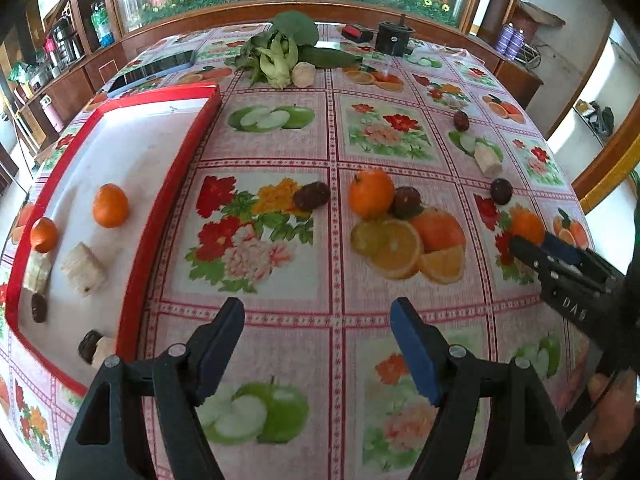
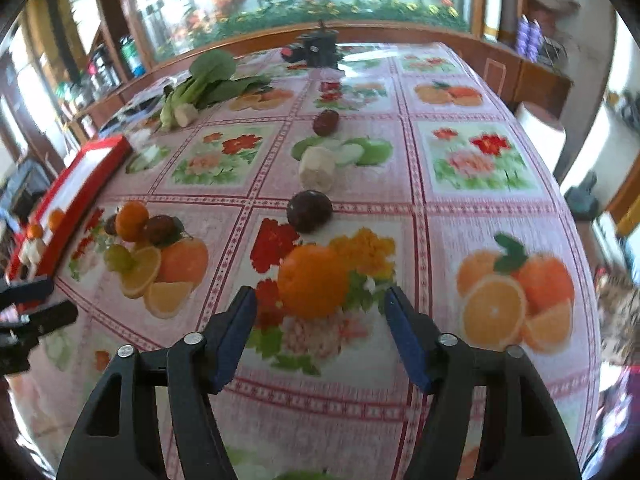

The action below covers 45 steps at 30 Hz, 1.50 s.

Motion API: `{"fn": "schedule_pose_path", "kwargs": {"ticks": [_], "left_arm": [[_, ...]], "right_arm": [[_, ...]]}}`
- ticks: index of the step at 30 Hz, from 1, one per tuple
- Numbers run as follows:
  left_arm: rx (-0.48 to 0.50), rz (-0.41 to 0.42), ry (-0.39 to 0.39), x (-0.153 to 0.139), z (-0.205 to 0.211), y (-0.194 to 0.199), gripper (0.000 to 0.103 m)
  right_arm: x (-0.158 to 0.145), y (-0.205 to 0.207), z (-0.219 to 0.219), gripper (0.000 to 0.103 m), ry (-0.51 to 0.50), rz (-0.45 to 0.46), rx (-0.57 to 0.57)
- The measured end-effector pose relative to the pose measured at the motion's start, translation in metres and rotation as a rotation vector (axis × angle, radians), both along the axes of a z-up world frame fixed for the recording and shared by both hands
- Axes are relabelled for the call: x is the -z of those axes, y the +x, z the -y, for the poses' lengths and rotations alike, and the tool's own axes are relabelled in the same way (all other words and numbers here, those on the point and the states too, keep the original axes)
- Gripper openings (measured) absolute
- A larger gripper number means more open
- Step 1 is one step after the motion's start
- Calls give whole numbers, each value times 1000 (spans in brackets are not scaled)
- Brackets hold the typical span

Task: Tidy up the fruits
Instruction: 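Grasp a green lime with the left gripper while the right grasps an orange, then carry the held lime and orange over the white tray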

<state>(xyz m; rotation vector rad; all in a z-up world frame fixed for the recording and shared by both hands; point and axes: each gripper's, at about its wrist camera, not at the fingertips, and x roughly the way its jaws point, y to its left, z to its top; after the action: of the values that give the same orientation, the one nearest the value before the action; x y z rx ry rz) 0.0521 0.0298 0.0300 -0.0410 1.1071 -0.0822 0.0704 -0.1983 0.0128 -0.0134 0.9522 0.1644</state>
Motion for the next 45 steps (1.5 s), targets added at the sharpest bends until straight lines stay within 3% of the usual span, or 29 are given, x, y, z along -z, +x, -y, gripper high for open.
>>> {"fn": "schedule_pose_path", "kwargs": {"ticks": [1, 5, 15, 18, 20, 21, 24, 29, 45], "left_arm": [[-2, 1, -8, 2, 1, 3, 78], [0, -8, -21, 8, 9, 17, 78], [-16, 12, -37, 19, 20, 41, 77], [-3, 41, -41, 17, 21, 39, 52], [37, 49, -76, 17, 23, 37, 28], [50, 52, -87, 17, 24, 36, 27], [61, 75, -70, 17, 26, 33, 27], [51, 55, -146, 15, 17, 28, 27], [117, 61, -200, 9, 11, -11, 27]], "right_arm": [[1, 0, -1, 40, -8, 7, -6], [3, -1, 2, 40, 5, 24, -15], [3, 2, 0, 48, 29, 26, -34], [3, 2, 2, 48, 46, 25, -30], [2, 2, 3, 45, 52, 26, -29], [2, 2, 3, 44, 55, 27, -28], [1, 2, 1, 40, 46, 28, -29], [0, -3, 3, 38, 66, 24, -22], [-13, -31, -2, 38, 73, 34, -17]]}}
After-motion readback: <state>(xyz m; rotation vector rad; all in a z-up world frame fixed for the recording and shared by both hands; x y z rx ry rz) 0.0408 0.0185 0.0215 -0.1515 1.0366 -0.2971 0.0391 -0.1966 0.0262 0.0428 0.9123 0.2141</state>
